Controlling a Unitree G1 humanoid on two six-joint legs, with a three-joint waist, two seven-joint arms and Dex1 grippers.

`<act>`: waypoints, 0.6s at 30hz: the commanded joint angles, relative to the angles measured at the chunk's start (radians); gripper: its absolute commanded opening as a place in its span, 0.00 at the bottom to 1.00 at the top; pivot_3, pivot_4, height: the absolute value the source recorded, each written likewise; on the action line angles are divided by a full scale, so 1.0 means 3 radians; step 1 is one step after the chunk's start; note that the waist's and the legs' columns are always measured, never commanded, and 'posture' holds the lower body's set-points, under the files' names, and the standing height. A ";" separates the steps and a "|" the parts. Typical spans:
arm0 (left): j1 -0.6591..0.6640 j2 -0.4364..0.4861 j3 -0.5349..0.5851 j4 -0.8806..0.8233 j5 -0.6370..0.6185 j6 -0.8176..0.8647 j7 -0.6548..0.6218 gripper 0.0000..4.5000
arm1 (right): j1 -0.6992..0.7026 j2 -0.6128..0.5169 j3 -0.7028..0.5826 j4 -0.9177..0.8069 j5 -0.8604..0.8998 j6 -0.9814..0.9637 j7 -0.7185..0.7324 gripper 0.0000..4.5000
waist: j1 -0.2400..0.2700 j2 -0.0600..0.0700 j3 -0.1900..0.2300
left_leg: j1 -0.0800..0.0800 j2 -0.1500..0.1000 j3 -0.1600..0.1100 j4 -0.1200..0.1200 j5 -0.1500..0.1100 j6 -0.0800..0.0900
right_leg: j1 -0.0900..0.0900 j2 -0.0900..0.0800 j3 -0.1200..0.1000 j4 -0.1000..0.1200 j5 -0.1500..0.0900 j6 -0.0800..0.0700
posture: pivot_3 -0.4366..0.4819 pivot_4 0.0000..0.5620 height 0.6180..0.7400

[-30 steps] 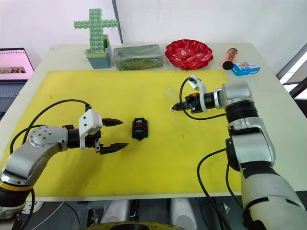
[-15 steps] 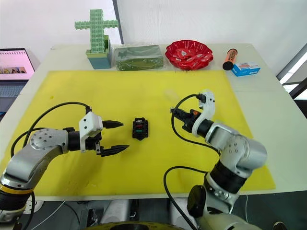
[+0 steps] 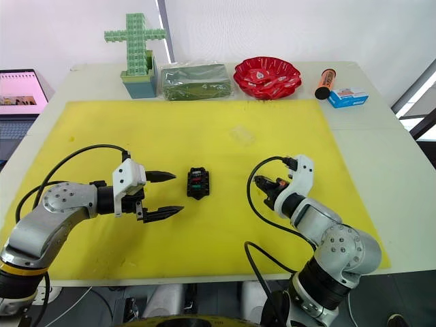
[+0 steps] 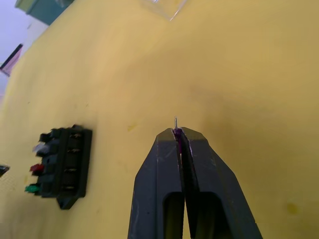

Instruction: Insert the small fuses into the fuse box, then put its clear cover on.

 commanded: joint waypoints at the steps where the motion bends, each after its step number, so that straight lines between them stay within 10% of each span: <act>1: -0.0059 0.0009 0.0041 -0.0084 -0.0029 -0.0007 -0.0006 1.00 | 0.0050 0.0323 0.0108 0.0072 0.0541 0.0021 -0.0213 0.01 | -0.0001 0.0000 0.0000 | 0.0000 0.0000 0.0000 0.0000 0.0000 0.0000 | 0.0000 0.0000 0.0000 0.0000 0.0000 0.0000 | 0.48 0.27 1.00; 18: 0.0011 0.0016 0.0079 -0.0143 -0.0037 -0.0001 0.0042 1.00 | 0.0157 -0.0082 0.0197 0.0695 0.2553 -0.0102 -0.1840 0.01 | -0.0002 0.0000 0.0000 | -0.0001 0.0003 -0.0003 0.0000 0.0000 0.0000 | 0.0000 0.0000 0.0001 -0.0003 -0.0005 -0.0009 | 0.48 0.27 1.00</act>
